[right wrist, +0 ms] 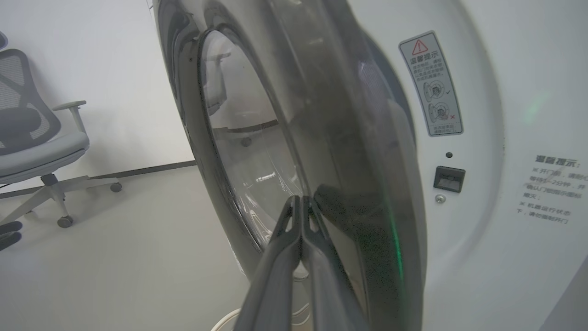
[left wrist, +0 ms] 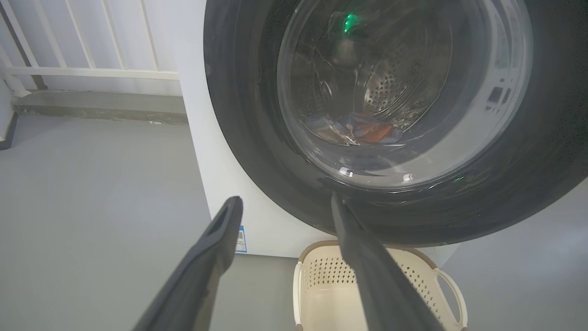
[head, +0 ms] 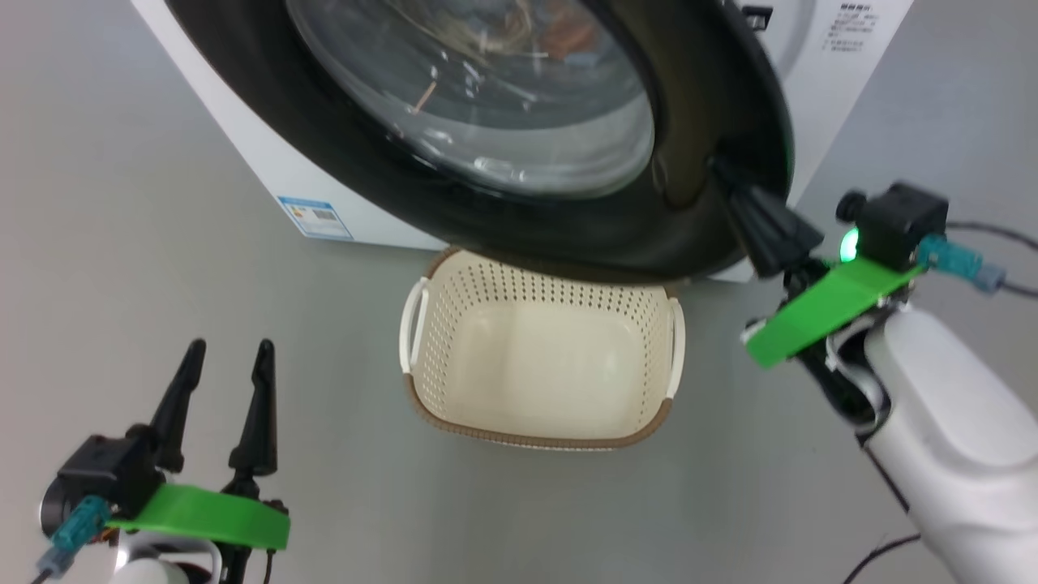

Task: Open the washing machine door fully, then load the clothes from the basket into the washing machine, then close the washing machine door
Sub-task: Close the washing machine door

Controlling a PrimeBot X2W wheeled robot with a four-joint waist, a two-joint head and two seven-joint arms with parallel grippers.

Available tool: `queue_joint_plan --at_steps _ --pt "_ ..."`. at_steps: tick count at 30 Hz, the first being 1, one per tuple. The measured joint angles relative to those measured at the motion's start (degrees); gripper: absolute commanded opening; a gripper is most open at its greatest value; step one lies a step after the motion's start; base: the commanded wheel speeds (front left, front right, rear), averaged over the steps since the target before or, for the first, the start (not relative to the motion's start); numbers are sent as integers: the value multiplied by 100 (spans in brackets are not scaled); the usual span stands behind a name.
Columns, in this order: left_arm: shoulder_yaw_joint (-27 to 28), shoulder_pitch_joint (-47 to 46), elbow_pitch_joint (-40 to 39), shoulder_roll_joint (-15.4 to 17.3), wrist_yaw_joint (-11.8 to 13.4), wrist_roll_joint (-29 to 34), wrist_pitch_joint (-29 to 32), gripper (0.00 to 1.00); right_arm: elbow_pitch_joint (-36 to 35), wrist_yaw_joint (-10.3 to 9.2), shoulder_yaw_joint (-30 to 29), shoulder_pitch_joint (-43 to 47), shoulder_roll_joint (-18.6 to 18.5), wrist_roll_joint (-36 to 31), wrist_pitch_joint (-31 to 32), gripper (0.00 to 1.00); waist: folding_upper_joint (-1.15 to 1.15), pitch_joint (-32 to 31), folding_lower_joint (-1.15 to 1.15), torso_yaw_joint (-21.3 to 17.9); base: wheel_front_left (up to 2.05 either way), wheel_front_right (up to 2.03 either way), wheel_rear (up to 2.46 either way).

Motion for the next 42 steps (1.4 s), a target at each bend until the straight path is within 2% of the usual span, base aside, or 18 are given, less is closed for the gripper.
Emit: queue_joint_plan --at_steps 13,18,26,37,40,41,42 --pt "-192 -477 -127 8 0 -111 0 100 921 0 1 -1629 -137 111 0 0 0 825 0 -123 0 0 0" --pt "-214 -716 -157 1 0 -151 -1 100 1277 42 -170 -2278 -104 -19 -1 0 0 1186 0 -128 0 0 0" --pt "-207 -763 -133 -18 0 -151 -1 100 1634 93 -311 -2393 113 -204 1 0 0 1225 0 -36 0 0 0" --pt "-204 -757 -57 -47 0 -151 -1 100 1568 45 -376 -2246 131 -162 0 2 0 931 0 -73 0 0 0" --pt "-207 -749 -34 -46 0 -151 -1 100 1448 45 -366 -2041 104 -88 0 47 0 821 0 -107 0 0 0" --pt "-205 -736 -30 -44 0 -151 -1 100 1414 45 -355 -1963 91 -79 0 78 0 781 0 -120 0 0 0" --pt "-205 -710 -30 -42 0 -151 -1 100 1360 45 -349 -1882 74 -75 0 100 0 742 0 -135 0 0 0"
